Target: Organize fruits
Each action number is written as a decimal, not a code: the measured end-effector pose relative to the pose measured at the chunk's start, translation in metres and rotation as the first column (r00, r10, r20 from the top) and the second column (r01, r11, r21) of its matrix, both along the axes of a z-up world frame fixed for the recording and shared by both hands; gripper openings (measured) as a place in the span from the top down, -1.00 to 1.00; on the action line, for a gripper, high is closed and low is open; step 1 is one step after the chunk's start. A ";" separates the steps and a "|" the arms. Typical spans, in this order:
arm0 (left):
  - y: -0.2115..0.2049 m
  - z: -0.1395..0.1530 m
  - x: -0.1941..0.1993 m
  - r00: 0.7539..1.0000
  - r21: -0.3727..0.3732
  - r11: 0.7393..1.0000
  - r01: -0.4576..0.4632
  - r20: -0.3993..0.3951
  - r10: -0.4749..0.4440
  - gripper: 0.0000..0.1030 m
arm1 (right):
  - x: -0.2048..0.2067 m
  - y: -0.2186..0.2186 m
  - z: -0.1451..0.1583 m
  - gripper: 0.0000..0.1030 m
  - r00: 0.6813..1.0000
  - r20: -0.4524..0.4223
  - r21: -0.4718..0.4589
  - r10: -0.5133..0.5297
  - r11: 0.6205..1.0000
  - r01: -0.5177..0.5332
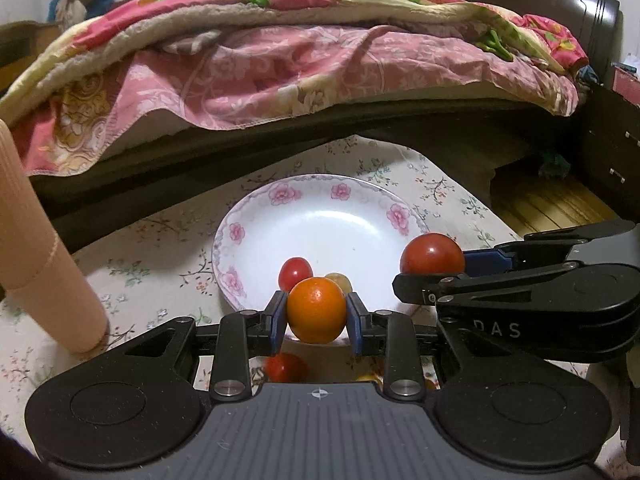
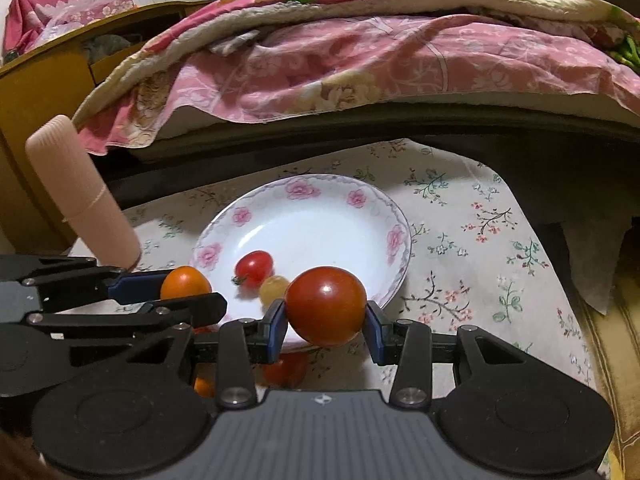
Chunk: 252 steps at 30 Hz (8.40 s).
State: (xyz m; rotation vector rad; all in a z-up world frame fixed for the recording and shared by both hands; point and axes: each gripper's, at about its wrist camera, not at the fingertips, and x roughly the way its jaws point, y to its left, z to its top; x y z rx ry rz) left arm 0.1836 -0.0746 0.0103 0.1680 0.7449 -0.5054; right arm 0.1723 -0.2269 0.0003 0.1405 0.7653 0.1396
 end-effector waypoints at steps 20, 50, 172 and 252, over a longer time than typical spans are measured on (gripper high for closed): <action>0.006 -0.015 0.019 0.999 0.012 0.999 -0.035 -0.014 0.035 0.26 | 0.023 0.011 -0.014 0.14 1.000 0.015 -0.068 0.005 0.998 -0.004; 0.015 0.011 0.001 0.996 0.042 0.995 -0.086 0.028 0.084 -0.09 | 0.002 0.018 0.009 0.10 0.997 0.076 -0.071 -0.007 0.997 0.012; 0.033 -0.022 -0.074 0.995 0.199 0.980 0.021 -0.098 -0.001 -0.43 | -0.048 0.040 -0.033 0.29 0.985 -0.142 -0.117 0.101 0.986 -0.118; 0.012 -0.041 -0.052 0.994 0.107 0.992 0.060 -0.101 -0.049 0.34 | -0.050 0.009 -0.024 0.40 0.984 -0.123 -0.020 0.128 0.991 -0.131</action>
